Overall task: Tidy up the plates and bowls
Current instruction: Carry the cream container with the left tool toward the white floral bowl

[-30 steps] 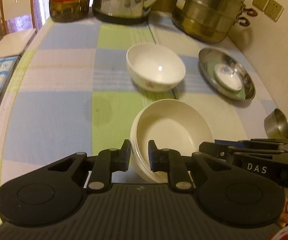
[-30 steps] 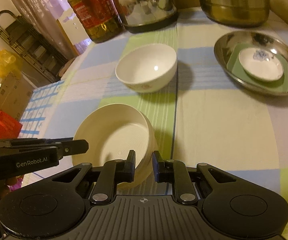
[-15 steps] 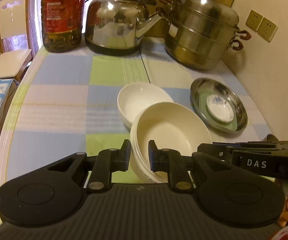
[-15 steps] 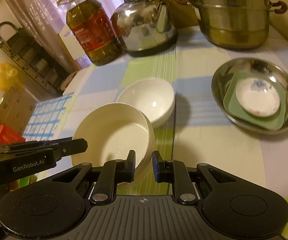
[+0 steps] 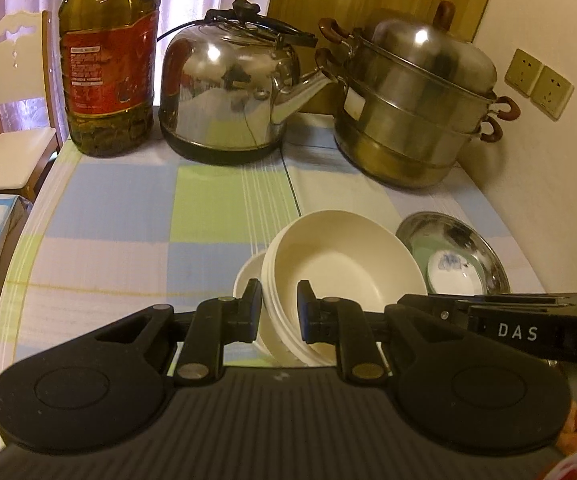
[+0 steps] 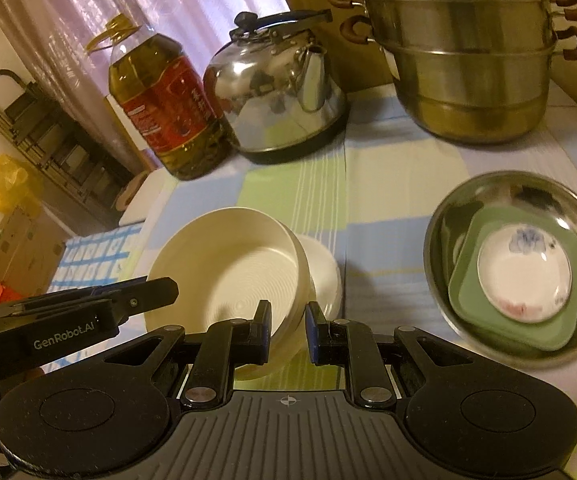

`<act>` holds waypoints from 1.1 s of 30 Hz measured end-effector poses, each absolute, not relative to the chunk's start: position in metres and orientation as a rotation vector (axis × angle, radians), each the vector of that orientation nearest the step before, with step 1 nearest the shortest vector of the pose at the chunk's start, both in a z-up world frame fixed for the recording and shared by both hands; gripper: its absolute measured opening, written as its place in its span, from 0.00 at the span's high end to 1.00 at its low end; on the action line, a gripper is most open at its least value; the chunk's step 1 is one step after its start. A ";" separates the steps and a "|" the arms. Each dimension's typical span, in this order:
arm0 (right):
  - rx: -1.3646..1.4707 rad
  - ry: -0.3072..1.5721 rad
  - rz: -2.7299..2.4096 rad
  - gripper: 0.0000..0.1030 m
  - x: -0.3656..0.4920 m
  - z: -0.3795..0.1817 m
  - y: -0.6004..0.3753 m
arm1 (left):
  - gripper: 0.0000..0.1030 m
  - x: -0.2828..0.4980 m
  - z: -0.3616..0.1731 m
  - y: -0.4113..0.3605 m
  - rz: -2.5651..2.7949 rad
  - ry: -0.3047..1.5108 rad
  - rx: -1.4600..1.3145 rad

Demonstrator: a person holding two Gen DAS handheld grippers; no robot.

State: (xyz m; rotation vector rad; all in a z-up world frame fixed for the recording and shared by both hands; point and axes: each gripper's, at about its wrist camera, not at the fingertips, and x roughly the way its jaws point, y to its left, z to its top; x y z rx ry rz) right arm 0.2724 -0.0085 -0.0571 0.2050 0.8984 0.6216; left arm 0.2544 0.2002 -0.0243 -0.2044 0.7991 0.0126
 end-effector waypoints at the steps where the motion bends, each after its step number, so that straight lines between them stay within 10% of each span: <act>1: 0.207 0.898 0.620 0.82 0.276 -0.057 -0.008 | 0.84 0.259 -0.025 0.201 0.014 0.799 -0.204; 33: 0.205 1.000 0.582 0.82 0.317 -0.103 0.011 | 0.84 0.300 -0.075 0.213 0.024 0.901 -0.225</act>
